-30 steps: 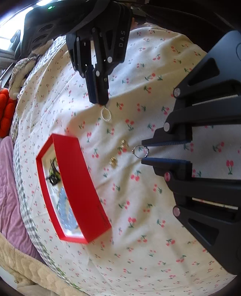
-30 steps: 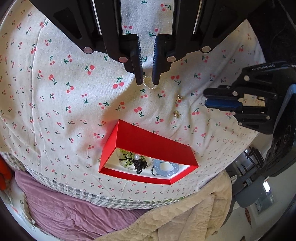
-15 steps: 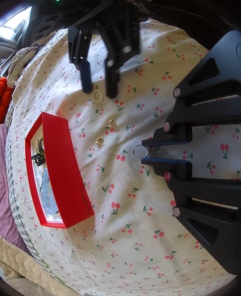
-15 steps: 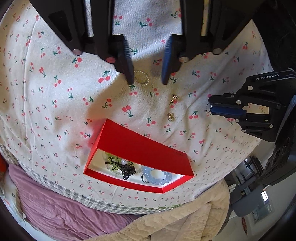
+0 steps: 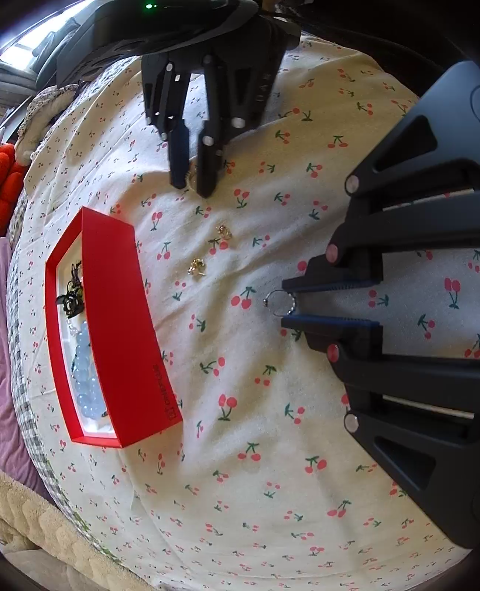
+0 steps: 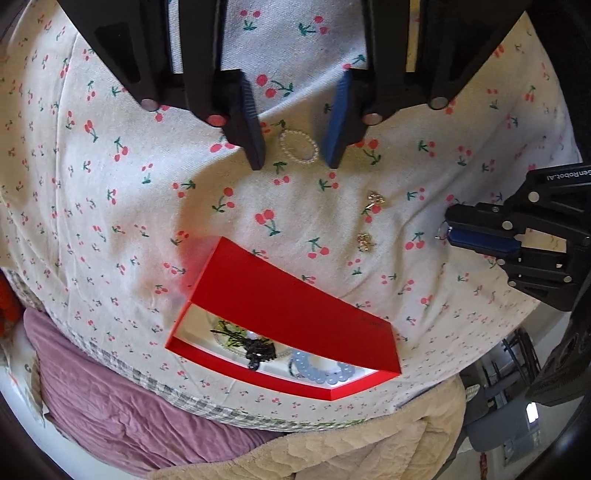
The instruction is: Organize jewelry
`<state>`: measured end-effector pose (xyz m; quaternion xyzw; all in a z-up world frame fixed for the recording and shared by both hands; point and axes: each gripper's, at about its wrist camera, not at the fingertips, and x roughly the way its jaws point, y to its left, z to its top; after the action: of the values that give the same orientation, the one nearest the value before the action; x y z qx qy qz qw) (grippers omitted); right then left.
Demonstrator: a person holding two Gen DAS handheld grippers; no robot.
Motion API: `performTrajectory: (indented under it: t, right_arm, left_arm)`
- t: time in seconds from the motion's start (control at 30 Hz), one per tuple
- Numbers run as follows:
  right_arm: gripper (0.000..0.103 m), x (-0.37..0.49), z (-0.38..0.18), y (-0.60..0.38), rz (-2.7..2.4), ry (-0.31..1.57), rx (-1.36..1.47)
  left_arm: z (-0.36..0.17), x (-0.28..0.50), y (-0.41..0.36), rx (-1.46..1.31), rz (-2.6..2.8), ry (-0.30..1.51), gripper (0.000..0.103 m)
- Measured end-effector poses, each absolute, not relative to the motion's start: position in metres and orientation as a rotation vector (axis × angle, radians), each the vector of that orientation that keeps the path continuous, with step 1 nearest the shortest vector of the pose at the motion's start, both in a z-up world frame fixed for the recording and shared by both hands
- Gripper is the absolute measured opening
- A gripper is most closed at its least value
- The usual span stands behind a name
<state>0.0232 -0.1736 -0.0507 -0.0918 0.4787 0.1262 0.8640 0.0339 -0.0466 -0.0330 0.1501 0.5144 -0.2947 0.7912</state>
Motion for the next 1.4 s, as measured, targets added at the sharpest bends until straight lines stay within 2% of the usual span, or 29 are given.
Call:
performTrajectory:
  t: [0.03, 0.17, 0.9, 0.97, 1.03, 1.1, 1.13, 1.17, 1.3, 1.4]
  right_arm:
    - [0.012, 0.024, -0.05, -0.176, 0.265, 1.008, -0.179]
    - [0.005, 0.022, -0.047, -0.183, 0.312, 1.04, -0.106]
    - [0.005, 0.04, 0.018, -0.205, 0.334, 0.929, 0.12]
    - [0.018, 0.042, 0.019, -0.204, 0.358, 0.939, 0.113]
    - [0.022, 0.04, 0.013, -0.201, 0.372, 0.958, 0.058]
    - [0.041, 0.036, 0.004, -0.196, 0.378, 0.975, 0.0]
    - [0.062, 0.033, -0.002, -0.194, 0.383, 0.981, -0.02]
    - [0.066, 0.029, -0.006, -0.192, 0.391, 0.978, -0.036]
    - [0.065, 0.019, -0.022, -0.182, 0.422, 0.999, -0.127]
    - [0.052, 0.017, -0.034, -0.176, 0.426, 1.023, -0.174]
  left_arm:
    - [-0.032, 0.034, -0.047, 0.325, -0.631, 1.105, 0.014]
    - [-0.028, 0.038, -0.044, 0.32, -0.619, 1.096, 0.014]
    - [0.027, 0.073, -0.028, 0.138, -0.589, 1.022, 0.014]
    - [0.028, 0.074, -0.029, 0.131, -0.599, 1.022, 0.014]
    - [0.023, 0.073, -0.031, 0.134, -0.605, 1.034, 0.014]
    - [0.016, 0.071, -0.031, 0.146, -0.604, 1.053, 0.014]
    - [0.013, 0.07, -0.031, 0.15, -0.603, 1.061, 0.014]
    - [0.009, 0.069, -0.03, 0.156, -0.602, 1.071, 0.014]
    - [-0.001, 0.065, -0.029, 0.17, -0.599, 1.097, 0.014]
    - [-0.004, 0.062, -0.03, 0.178, -0.603, 1.105, 0.014]
